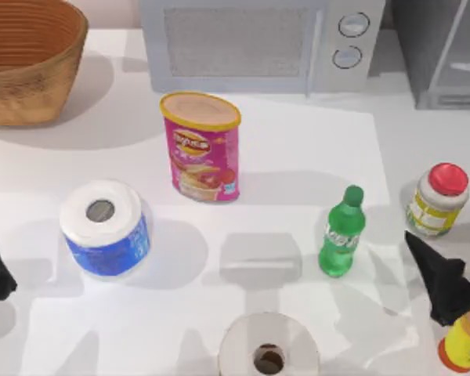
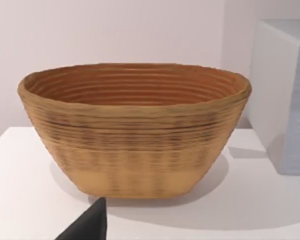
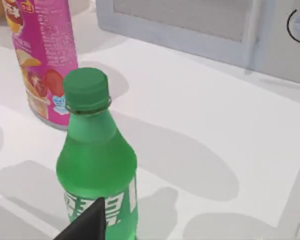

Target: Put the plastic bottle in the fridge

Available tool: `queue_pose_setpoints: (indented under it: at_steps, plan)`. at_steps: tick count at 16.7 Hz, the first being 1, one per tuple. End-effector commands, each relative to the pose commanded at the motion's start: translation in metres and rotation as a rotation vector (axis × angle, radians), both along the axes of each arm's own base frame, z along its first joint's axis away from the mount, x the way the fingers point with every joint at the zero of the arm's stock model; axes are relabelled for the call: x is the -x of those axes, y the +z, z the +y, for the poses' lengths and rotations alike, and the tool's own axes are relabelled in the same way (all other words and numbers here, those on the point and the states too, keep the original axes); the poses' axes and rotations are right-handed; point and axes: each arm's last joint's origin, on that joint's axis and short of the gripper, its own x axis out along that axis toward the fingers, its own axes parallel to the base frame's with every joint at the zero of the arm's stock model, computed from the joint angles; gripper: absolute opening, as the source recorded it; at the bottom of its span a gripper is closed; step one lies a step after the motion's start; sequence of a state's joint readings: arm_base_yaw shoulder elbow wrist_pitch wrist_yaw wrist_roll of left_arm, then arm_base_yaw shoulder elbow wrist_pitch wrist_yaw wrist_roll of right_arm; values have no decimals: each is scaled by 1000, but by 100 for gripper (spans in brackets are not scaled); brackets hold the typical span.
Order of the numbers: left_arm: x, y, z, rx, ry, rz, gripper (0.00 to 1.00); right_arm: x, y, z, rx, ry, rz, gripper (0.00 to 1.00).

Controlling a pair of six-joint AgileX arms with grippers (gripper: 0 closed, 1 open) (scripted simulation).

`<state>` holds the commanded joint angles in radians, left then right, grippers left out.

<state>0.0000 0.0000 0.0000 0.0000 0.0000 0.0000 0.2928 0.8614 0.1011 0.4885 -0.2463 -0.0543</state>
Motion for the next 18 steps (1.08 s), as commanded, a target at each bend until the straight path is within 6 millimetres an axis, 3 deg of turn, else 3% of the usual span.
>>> queue_pose_setpoints:
  at_steps: [5,9,15,18]
  plan:
    - [0,0,0,0,0,0,100,-19,-23,26,57,167,75,100]
    - [0,0,0,0,0,0,100,-25,-36,36,83,223,99,100]
    - [0,0,0,0,0,0,100,-26,-38,36,87,221,106,100]
    - [0,0,0,0,0,0,100,-36,-35,44,84,225,97,100]
